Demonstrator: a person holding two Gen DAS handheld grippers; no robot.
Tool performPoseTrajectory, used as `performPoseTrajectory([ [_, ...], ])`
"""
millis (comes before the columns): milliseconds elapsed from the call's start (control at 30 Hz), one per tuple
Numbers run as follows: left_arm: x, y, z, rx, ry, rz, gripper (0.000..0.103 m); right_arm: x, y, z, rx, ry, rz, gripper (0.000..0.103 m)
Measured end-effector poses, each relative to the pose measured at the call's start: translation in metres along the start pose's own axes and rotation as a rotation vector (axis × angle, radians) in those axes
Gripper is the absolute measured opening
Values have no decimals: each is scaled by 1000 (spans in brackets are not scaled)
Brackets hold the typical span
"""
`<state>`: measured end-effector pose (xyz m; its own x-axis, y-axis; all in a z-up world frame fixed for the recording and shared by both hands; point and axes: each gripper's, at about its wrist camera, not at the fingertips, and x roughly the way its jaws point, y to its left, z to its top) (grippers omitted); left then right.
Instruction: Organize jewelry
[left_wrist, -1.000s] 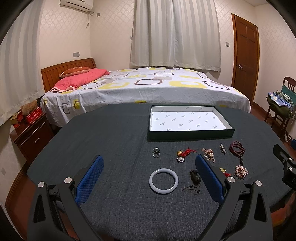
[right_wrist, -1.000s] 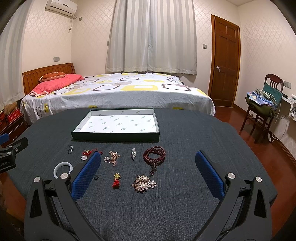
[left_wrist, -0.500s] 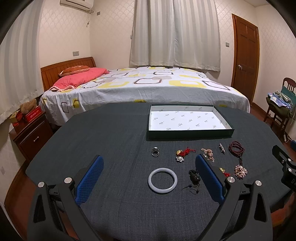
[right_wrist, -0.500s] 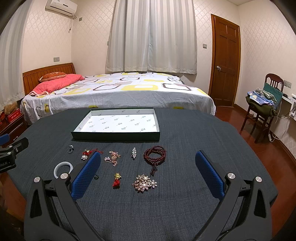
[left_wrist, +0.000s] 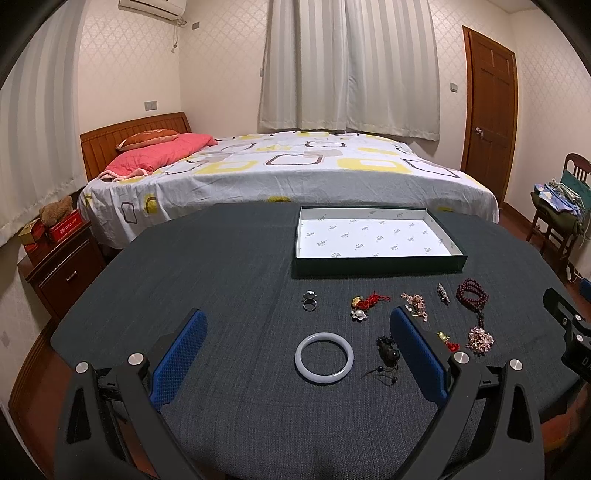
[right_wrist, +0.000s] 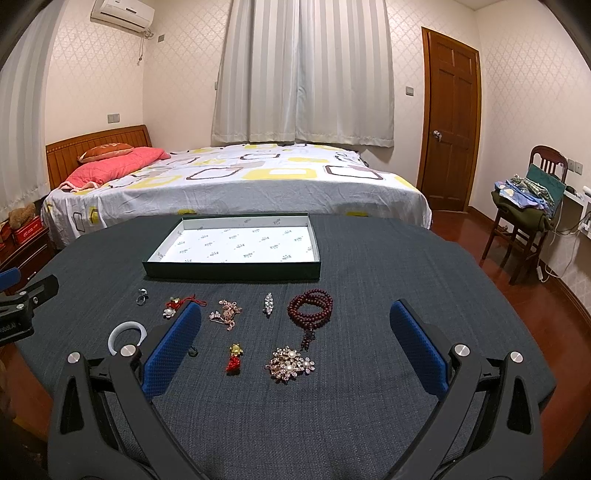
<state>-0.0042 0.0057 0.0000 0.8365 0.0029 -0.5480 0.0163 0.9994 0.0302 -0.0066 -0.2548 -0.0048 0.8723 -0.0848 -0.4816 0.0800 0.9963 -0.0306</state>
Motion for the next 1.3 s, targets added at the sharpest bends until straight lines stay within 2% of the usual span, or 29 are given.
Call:
performPoseTrajectory([
  [967, 7, 2, -6, -9, 11, 5, 97, 4, 3, -6, 3, 7, 1, 100],
  [1100, 23, 13, -13, -51, 57, -14, 97, 16, 5, -16, 8, 29, 4, 100],
  [1300, 71, 24, -36, -105, 206, -68, 96, 55, 3, -40, 9, 127, 2, 100],
])
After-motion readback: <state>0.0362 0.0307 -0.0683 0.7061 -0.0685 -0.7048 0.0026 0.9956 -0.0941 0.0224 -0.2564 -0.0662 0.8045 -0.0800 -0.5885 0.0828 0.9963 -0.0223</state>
